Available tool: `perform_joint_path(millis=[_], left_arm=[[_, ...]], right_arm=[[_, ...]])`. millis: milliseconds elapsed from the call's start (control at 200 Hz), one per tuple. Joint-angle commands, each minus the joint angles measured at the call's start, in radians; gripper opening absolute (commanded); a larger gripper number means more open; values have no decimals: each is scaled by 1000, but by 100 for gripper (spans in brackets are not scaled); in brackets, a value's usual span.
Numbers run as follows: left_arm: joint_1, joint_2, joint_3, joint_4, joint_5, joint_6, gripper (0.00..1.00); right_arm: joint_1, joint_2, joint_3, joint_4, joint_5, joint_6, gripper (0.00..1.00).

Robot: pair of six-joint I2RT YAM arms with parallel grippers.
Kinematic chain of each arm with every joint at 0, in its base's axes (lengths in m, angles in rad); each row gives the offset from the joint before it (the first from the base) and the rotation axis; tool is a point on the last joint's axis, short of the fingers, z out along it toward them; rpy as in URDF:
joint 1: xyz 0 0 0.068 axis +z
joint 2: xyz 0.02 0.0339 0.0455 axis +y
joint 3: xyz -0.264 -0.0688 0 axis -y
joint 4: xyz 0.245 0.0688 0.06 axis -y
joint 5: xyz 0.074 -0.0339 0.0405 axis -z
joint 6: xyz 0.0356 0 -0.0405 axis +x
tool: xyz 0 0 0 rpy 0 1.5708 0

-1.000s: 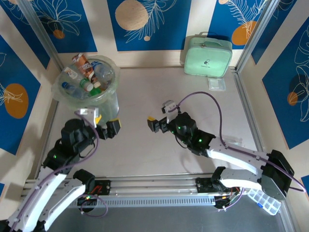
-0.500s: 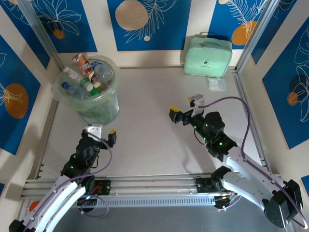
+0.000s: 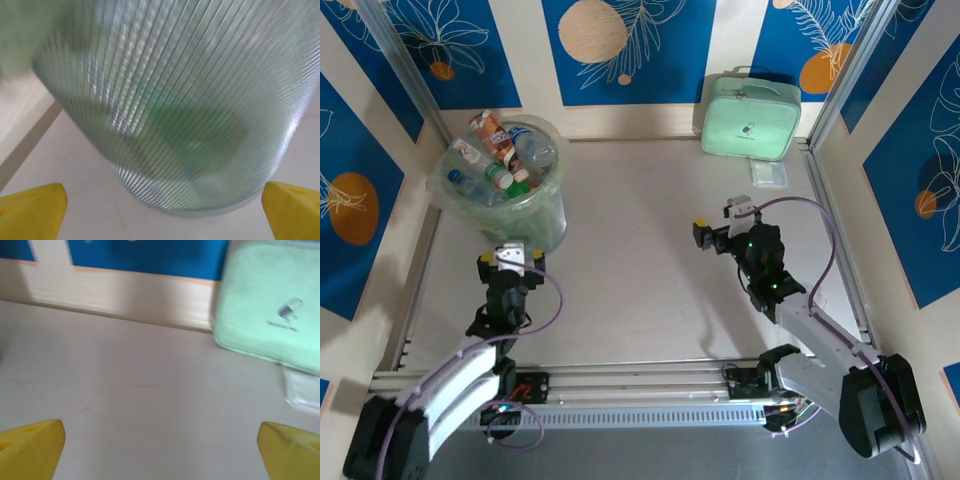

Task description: Put the plastic bottles in the bin

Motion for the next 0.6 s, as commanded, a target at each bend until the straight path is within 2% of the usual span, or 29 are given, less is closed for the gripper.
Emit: perform_joint_path(millis=[0, 140, 175, 225, 350, 405, 445, 535, 595], left_arm=[[70, 83, -14, 201, 144, 9, 99], [101, 232, 21, 315, 162, 84, 99], [108, 248, 20, 341, 158, 84, 99], [125, 261, 23, 350, 164, 74, 99], [181, 339, 17, 466, 289, 64, 99], [217, 398, 8, 562, 401, 36, 99], [225, 453, -2, 653, 438, 16, 99], [225, 618, -40, 914, 429, 8, 99], [225, 671, -23, 927, 385, -4, 99]], right_arm=[[-81, 63, -53, 16, -1, 30, 99], [-207, 180, -112, 111, -54, 128, 99], [-219, 178, -98, 79, -64, 124, 99], [-224, 184, -122, 155, -71, 111, 99], [-281, 204, -151, 254, -144, 141, 99], [-293, 230, -150, 293, -160, 154, 99], [-302, 249, -159, 345, -196, 156, 99], [-305, 277, -148, 365, -193, 146, 99], [-308, 297, -138, 379, -209, 131, 99]])
